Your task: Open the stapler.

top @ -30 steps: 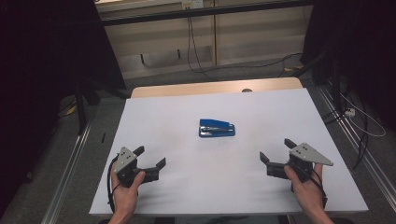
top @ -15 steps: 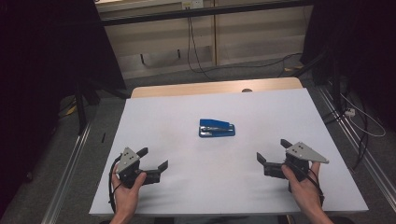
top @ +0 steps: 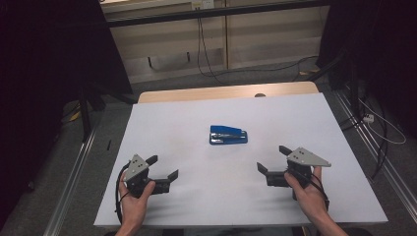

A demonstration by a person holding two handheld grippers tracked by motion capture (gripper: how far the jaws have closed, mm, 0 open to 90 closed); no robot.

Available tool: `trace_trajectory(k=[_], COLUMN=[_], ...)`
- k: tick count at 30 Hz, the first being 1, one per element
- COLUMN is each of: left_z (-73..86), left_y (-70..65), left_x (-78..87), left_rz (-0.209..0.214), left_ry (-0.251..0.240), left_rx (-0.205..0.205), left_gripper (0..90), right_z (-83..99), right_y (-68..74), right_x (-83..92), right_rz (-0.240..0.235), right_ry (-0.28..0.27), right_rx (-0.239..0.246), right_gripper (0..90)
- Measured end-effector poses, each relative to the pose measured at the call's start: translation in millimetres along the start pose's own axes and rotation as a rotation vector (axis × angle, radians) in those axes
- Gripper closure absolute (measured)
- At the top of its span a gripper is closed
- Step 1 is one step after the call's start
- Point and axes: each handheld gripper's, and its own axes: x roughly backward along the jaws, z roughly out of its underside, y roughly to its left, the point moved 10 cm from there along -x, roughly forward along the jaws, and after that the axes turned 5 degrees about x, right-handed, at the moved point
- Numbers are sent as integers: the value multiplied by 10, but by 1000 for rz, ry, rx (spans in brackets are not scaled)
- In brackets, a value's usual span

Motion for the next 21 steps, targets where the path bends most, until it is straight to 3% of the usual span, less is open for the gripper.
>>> trace_trajectory(k=[9, 21], left_z=[2, -27], left_y=[-31, -56], left_x=[-24, -42], left_rz=[12, 29], left_ry=[8, 4], left_rx=[-8, -12], left_gripper=[56, 68], right_z=[-104, -304], right_y=[53, 264], right_x=[-202, -460], right_rz=[-17, -73], right_ry=[4, -18], right_rx=[38, 58], right_gripper=[25, 22])
